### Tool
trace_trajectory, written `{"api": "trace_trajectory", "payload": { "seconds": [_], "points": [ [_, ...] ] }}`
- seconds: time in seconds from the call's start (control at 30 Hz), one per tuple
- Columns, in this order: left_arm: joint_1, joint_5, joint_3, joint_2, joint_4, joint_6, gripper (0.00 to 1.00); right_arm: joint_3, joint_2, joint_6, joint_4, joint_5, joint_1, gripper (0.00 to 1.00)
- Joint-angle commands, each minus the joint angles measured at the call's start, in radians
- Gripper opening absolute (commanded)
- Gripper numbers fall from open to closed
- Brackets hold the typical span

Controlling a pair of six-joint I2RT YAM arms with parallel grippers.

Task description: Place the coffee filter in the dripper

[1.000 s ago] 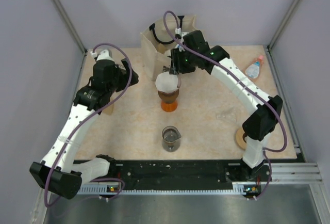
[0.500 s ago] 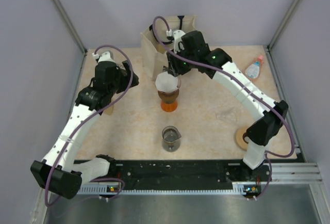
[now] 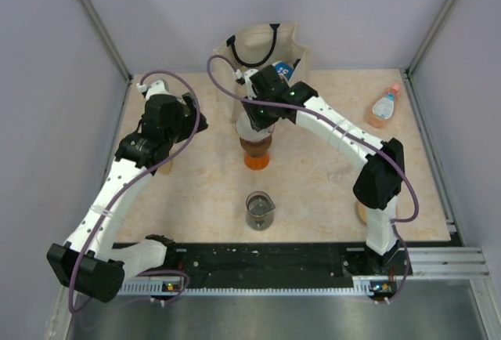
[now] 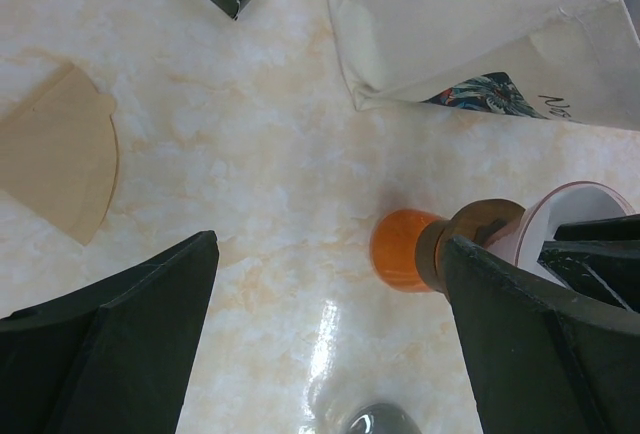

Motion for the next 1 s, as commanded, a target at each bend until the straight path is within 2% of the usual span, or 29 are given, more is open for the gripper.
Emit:
{"api": "trace_trajectory", "payload": {
  "seconds": [0.0, 0.6, 0.97],
  "points": [
    [0.005, -0.021, -0.004, -0.028, 0.028, -0.011, 0.99, 0.050, 0.016, 0.010, -0.003, 0.018, 0.013, 0.30],
    [0.011, -0.044, 0.013, -0.044, 0.017, 0.003, 0.99, 0.063, 0.074, 0.004, -0.023, 0.007, 0.013, 0.29],
    [0.012, -0.038, 0.015, -0.053, 0.017, 0.005, 0.99, 0.179, 0.047, -0.006, -0.049, 0.036, 0.016, 0.33]
  ]
}}
